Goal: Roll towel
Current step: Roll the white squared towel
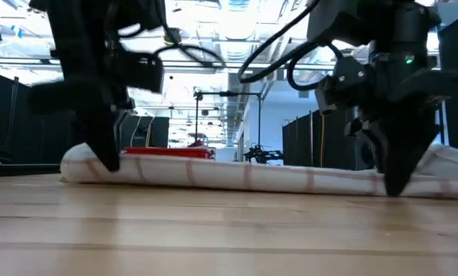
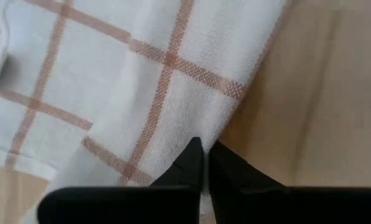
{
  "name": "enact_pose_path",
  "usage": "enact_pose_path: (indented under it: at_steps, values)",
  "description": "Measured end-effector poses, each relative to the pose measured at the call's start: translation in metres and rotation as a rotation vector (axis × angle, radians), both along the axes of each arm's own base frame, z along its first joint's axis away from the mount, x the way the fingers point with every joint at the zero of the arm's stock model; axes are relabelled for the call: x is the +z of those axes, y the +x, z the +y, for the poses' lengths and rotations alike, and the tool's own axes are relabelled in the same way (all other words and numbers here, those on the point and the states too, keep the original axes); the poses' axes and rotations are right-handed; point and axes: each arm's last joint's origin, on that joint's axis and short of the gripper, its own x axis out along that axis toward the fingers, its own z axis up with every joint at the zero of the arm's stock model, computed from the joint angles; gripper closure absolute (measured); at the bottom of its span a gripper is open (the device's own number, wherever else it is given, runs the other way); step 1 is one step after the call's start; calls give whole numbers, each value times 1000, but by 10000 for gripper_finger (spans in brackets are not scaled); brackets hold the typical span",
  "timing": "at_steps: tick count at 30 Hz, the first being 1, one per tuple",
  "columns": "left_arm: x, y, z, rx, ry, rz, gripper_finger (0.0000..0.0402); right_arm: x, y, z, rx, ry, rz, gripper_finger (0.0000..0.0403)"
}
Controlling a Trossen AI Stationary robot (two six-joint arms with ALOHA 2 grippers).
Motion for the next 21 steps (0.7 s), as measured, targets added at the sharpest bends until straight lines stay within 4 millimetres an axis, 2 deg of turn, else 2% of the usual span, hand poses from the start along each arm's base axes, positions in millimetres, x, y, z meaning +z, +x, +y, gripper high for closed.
enact_pose_path:
  at_steps: [6,12,16,21]
  values:
    - [29,-9,9,14,-151,-43,401,10,4,15,-22,77,-1,393]
    - [48,-16,30,24,-276,-41,401,25,5,17,-67,119,-4,393]
    - [54,-18,49,11,-319,-40,401,43,0,3,-160,133,-14,393]
    - [54,-17,69,-45,-357,-35,401,64,-8,-26,-240,129,-13,393]
